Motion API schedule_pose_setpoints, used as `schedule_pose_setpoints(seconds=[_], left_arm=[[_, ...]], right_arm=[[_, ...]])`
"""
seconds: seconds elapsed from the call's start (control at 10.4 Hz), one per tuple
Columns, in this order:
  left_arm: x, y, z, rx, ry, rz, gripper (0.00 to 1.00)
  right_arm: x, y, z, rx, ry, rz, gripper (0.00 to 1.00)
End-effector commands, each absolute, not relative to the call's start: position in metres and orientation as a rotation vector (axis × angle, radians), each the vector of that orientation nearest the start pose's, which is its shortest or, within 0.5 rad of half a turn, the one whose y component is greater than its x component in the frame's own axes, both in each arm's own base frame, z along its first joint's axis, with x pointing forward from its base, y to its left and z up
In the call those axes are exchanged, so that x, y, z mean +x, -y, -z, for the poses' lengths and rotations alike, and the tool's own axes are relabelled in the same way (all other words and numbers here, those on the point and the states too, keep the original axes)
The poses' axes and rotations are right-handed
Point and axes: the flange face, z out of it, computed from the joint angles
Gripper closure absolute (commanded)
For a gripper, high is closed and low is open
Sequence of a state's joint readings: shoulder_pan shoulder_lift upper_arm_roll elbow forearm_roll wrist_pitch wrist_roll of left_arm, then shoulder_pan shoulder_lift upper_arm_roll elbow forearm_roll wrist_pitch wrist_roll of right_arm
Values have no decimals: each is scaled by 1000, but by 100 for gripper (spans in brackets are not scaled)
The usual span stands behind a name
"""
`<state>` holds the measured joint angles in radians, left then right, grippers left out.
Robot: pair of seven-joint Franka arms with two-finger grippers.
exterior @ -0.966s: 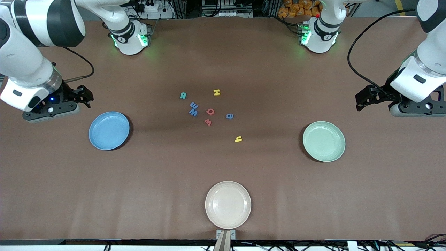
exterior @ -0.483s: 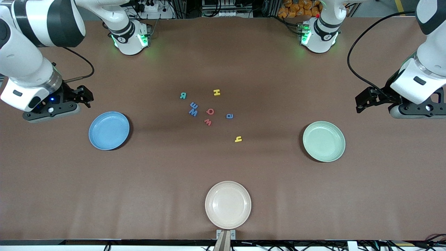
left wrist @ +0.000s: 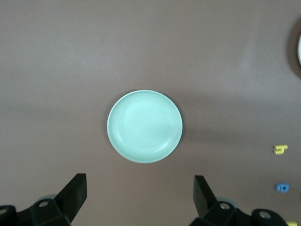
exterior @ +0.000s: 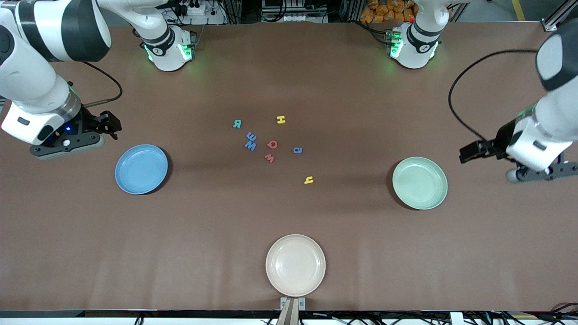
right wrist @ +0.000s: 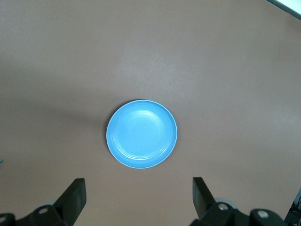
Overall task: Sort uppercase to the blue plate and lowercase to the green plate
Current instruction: 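Reach the right gripper to the teal R while the left gripper reaches the h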
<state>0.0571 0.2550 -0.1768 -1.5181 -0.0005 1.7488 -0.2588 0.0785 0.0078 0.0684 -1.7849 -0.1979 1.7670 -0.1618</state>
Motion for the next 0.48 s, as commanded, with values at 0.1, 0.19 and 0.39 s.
schedule_pose_setpoints(seconds=[0.1, 0.19, 0.39], left_arm=[[664, 85, -478, -3198, 275, 12, 0], [670, 117, -455, -3204, 253, 30, 0], [670, 171, -431, -3177, 352, 57, 0]], right_arm=[[551, -85, -529, -3224, 475, -65, 0], [545, -105, -522, -3209, 402, -81, 0], [526, -156, -497, -3229, 275, -130, 0]])
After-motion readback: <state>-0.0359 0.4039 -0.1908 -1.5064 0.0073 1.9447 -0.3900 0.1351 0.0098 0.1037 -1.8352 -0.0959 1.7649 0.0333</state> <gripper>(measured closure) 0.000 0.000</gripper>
